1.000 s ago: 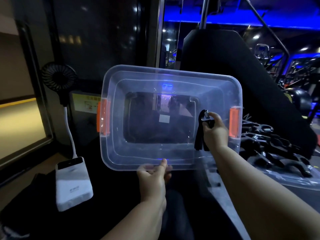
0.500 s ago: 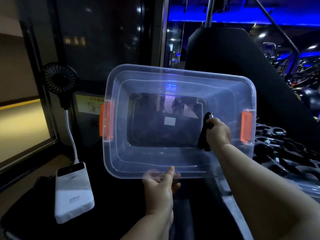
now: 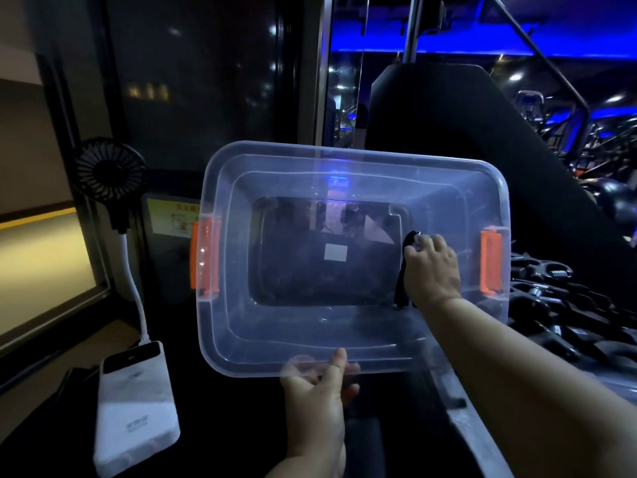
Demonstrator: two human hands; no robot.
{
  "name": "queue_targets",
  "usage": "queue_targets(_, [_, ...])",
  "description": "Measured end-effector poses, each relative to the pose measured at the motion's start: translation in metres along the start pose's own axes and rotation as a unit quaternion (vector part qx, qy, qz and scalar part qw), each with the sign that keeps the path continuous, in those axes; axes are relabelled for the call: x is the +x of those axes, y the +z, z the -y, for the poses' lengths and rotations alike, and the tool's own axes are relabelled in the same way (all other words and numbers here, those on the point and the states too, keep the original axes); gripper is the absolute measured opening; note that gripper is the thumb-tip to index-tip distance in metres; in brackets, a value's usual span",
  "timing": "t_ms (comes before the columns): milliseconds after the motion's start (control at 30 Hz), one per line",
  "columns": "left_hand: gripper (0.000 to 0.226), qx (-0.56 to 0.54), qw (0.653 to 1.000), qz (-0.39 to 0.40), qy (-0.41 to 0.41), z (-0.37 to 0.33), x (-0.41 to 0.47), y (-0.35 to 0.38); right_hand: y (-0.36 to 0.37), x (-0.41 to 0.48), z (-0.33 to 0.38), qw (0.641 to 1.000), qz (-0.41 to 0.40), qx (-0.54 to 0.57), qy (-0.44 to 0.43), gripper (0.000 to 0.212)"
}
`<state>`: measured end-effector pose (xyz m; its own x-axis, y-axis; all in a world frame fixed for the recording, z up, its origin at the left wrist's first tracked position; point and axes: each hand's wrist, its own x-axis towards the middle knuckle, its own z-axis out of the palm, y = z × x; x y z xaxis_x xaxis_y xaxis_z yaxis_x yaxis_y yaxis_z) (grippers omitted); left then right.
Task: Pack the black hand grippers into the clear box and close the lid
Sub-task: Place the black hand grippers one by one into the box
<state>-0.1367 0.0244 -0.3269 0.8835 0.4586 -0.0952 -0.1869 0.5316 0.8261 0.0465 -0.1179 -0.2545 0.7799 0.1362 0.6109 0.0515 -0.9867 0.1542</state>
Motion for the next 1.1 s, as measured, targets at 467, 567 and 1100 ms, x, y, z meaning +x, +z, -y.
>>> queue_targets(467, [0.028,0.005,1.0,0.001,0.016,0.003,0.0,0.0,0.003,-0.006,-0.01,0.977,0.134,-0.156,-0.058,0.087])
queue_targets(567, [0.028,0.006,1.0,0.001,0.02,0.004,0.001,-0.001,0.003,-0.006,-0.01,0.979,0.131,-0.146,-0.055,0.089])
queue_targets(1100, [0.028,-0.015,1.0,-0.006,0.024,0.012,0.006,-0.002,-0.052,-0.095,-0.045,0.931,-0.279,0.231,-0.037,0.033])
